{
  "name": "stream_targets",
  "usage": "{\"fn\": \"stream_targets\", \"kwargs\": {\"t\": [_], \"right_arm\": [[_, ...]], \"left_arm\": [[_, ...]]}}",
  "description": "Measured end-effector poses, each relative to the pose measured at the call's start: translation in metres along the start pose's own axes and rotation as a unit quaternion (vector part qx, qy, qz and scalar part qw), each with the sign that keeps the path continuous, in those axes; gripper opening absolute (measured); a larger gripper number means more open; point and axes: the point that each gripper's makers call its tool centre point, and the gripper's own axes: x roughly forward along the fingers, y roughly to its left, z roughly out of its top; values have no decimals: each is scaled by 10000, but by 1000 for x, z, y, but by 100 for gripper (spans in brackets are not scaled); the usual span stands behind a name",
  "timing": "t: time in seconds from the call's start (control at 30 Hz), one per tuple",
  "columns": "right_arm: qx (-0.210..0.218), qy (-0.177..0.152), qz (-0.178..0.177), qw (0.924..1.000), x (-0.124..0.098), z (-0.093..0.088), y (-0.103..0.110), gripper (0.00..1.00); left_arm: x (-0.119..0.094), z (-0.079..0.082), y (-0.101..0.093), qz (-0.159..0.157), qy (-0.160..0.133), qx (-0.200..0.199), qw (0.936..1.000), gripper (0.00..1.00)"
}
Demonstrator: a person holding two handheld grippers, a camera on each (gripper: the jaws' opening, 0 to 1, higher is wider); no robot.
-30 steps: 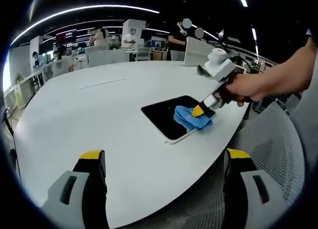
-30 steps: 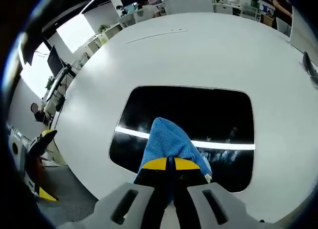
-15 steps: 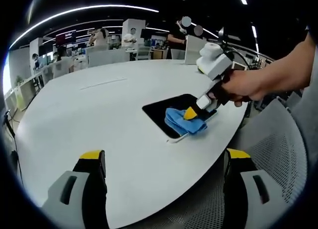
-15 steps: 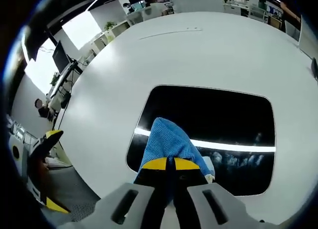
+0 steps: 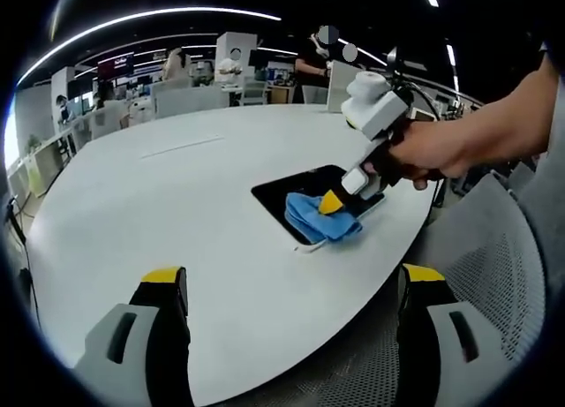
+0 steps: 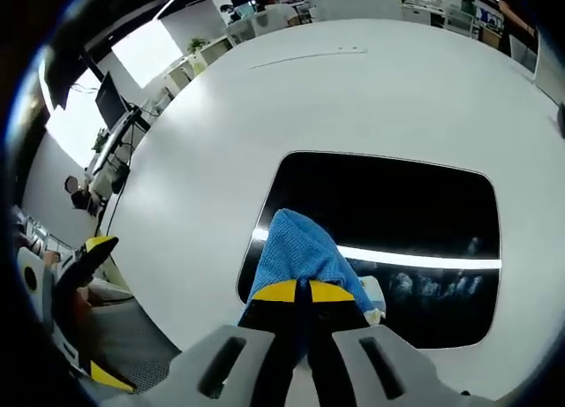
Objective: Wipe the mirror surface with the cleaning cloth until all visible marks leave the cleaned area.
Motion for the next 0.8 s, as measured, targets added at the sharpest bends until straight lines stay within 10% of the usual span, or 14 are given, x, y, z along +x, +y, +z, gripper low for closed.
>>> {"fn": "stream_targets", "kwargs": {"t": [0.8], "right_arm": [[-57,29,38,10000,5,2,13,0]], "left_arm": [[-1,1,1,2,-38,-11,10000,99]]}}
